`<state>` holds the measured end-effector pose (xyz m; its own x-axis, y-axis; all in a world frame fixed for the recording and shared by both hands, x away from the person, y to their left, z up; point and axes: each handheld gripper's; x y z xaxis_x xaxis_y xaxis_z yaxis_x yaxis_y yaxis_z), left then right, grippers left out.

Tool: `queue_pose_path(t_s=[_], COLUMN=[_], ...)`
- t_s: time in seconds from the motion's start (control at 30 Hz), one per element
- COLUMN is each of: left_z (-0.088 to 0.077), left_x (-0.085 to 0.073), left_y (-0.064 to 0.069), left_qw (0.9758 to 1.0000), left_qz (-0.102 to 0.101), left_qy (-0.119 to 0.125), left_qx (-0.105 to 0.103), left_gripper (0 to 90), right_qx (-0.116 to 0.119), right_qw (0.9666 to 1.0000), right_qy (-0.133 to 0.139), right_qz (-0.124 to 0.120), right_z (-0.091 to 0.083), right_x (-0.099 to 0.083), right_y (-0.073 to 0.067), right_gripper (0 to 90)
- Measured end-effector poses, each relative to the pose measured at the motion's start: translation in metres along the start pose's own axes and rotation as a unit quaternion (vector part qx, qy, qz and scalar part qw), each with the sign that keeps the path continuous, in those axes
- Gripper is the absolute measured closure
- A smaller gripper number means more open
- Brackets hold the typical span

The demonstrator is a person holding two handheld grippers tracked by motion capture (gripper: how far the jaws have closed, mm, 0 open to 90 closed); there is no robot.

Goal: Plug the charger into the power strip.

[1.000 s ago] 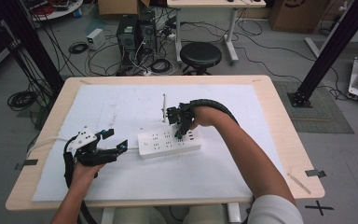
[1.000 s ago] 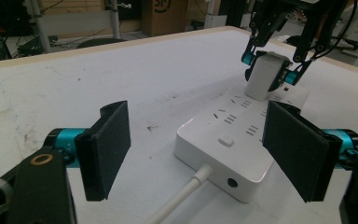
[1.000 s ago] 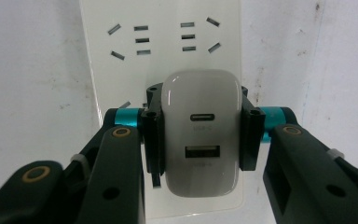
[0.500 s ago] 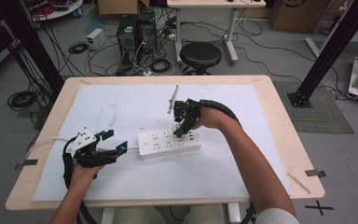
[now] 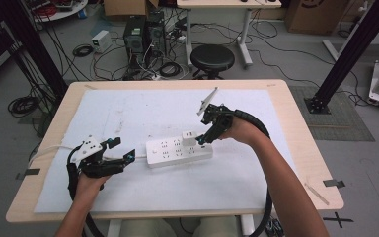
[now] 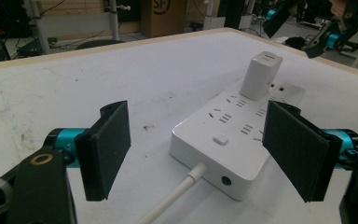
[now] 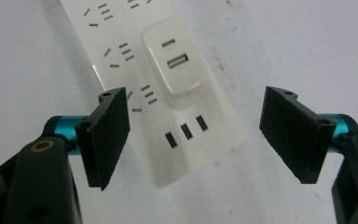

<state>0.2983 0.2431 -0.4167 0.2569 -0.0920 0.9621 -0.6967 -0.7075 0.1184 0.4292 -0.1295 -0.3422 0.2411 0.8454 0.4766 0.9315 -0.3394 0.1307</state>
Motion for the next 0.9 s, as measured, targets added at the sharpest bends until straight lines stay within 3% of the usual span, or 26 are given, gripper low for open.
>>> queue_pose_path(t_s=[0.17, 0.37, 0.6, 0.9], left_z=[0.000, 0.000, -0.002, -0.003], left_x=[0.000, 0.000, -0.001, 0.000], left_y=[0.001, 0.001, 0.001, 0.002], left_qw=[1.0000, 1.0000, 1.0000, 0.9999], left_qz=[0.001, 0.004, 0.004, 0.006], left_qy=[0.003, 0.004, 0.007, 0.009], left_qx=[0.000, -0.001, -0.001, -0.002], left_gripper=[23.0, 23.0, 23.0, 23.0], right_qx=[-0.015, -0.039, -0.064, -0.090], right_qw=[0.9990, 0.9951, 0.9852, 0.9776], right_qy=[0.014, 0.045, 0.068, 0.081], right_qz=[0.041, 0.079, 0.144, 0.172], right_z=[-0.011, -0.022, -0.034, -0.047], right_x=[-0.018, -0.039, -0.069, -0.097], right_y=[-0.003, -0.015, -0.023, -0.032], right_gripper=[22.3, 21.9, 21.8, 21.6])
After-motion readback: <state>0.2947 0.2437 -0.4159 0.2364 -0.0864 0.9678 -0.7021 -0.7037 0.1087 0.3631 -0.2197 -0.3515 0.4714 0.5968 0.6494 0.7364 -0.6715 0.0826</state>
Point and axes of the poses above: each handheld gripper's, and its own axes: z roughly forward along the jaws, x roughly out of its top, y roughly to its right, and after that the axes turned 5 degrees about -x, right-handed
